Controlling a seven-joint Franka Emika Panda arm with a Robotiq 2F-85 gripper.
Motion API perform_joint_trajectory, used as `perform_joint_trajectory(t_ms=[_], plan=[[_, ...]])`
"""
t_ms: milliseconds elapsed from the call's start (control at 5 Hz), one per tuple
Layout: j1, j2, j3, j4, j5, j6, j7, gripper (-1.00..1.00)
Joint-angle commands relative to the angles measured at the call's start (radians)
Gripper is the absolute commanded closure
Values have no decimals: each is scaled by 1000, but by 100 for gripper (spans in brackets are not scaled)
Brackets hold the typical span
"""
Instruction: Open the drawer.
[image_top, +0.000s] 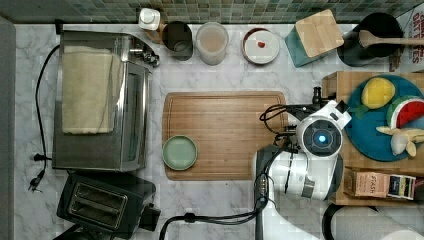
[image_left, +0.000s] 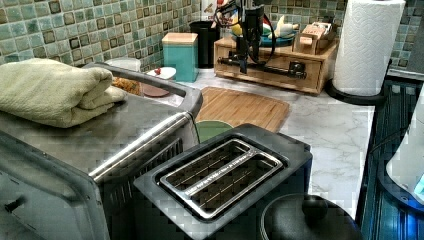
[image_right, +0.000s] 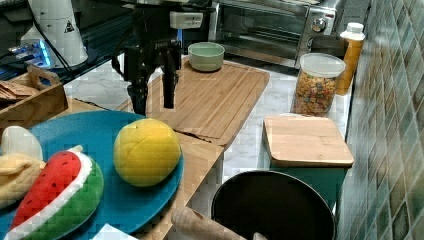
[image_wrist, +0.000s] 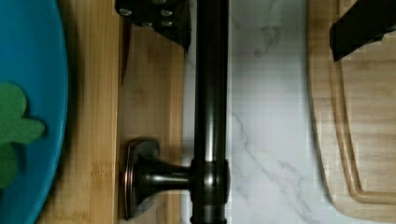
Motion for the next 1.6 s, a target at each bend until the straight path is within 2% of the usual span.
perform_joint_trajectory(t_ms=[200, 600, 1000, 1200, 1400, 1600], plan=[[-69, 102, -18, 18, 45, 118, -56, -100], [-79, 164, -2, 73, 23, 79, -76, -100], [-23, 109, 7, 34, 20, 25, 58, -100], [-34, 166, 55, 102, 70, -57, 22, -100], [-38, 194, 74, 92, 93, 12, 23, -100], [-23, 178, 93, 79, 120, -8, 3, -100]])
